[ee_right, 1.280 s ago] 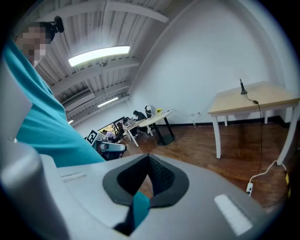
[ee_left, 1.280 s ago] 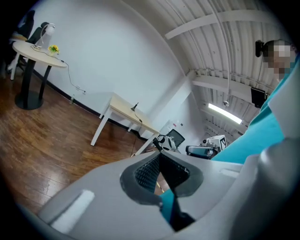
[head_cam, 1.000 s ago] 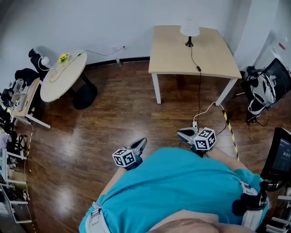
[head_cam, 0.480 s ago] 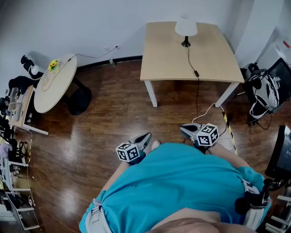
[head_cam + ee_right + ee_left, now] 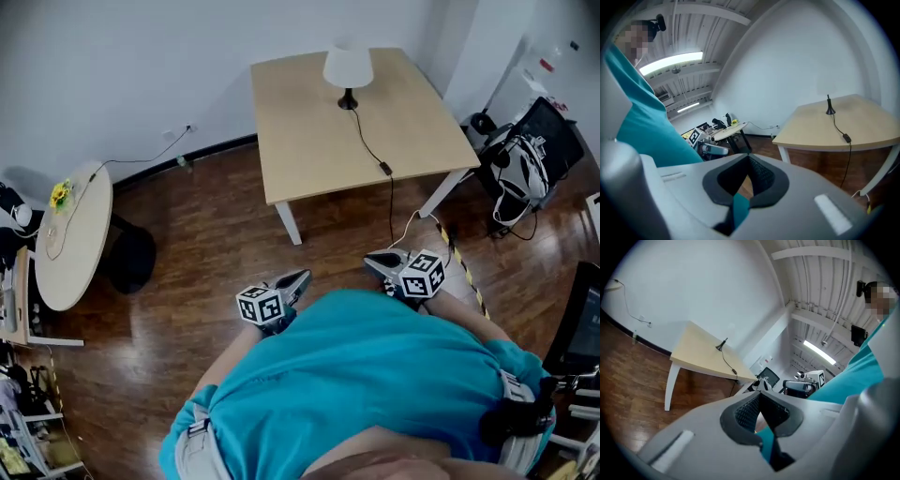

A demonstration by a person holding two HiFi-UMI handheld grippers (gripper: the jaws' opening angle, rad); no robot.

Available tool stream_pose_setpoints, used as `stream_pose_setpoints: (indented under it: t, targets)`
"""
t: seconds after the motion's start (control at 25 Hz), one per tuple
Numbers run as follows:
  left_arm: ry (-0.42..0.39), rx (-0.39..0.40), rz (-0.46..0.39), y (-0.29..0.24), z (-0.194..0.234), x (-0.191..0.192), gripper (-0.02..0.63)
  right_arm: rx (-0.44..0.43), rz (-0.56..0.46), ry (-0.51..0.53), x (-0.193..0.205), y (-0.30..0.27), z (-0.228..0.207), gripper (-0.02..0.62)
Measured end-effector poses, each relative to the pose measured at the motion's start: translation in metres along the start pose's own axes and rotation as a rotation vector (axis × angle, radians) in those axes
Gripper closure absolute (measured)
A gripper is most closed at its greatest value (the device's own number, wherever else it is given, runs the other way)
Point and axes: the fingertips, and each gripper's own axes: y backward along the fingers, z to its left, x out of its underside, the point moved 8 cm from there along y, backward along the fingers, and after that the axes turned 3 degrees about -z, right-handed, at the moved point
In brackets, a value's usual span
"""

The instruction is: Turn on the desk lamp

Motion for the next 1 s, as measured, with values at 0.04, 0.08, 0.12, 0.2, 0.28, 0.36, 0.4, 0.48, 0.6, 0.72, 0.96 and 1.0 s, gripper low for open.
stream_pose_setpoints:
  t: [0.04,0.08,0.12,0.2,0.28,0.36,0.4,0.48,0.6,0.72,0.96,1.0]
  targets:
    - [-0.011,0.019,0.011,-0.01,0.003,-0.01,0.604,0.014,0.006,-0.008,-0.008,0.0,-0.007,0.594]
    - [-0.018,0.03,0.014,-0.019,0.006,-0.017,0.604,0.029,0.01,-0.021,-0.011,0.002,-0.016,0.594]
    - [-0.01,0.03,0.012,-0.029,0.011,-0.019,0.604,0.045,0.012,-0.038,-0.01,0.007,-0.027,0.594]
    - [0.036,0.015,0.019,-0.051,0.02,-0.012,0.604,0.067,0.005,-0.074,0.002,0.022,-0.055,0.594]
    - [0.052,-0.005,0.044,-0.078,0.024,-0.006,0.604,0.065,-0.013,-0.092,0.009,0.037,-0.086,0.594]
    - [0.021,-0.035,0.046,-0.105,0.023,-0.014,0.605,0.049,-0.033,-0.097,0.008,0.05,-0.117,0.594]
    - [0.005,-0.054,0.035,-0.119,0.022,-0.019,0.604,0.038,-0.038,-0.099,0.006,0.056,-0.133,0.594]
    - [-0.014,-0.085,0.01,-0.148,0.016,-0.025,0.604,0.012,-0.041,-0.092,0.001,0.07,-0.164,0.594]
    - [-0.018,-0.112,-0.004,-0.181,0.012,-0.026,0.604,-0.022,-0.056,-0.07,-0.007,0.082,-0.196,0.594]
    - [-0.037,-0.115,0.005,-0.215,0.004,-0.03,0.604,-0.031,-0.083,-0.066,-0.013,0.099,-0.225,0.594]
    - [-0.065,-0.107,-0.009,-0.259,0.002,-0.058,0.604,0.022,-0.135,-0.085,-0.028,0.125,-0.276,0.594]
    - [-0.067,-0.106,-0.011,-0.262,0.006,-0.064,0.604,0.031,-0.141,-0.082,-0.034,0.124,-0.279,0.594]
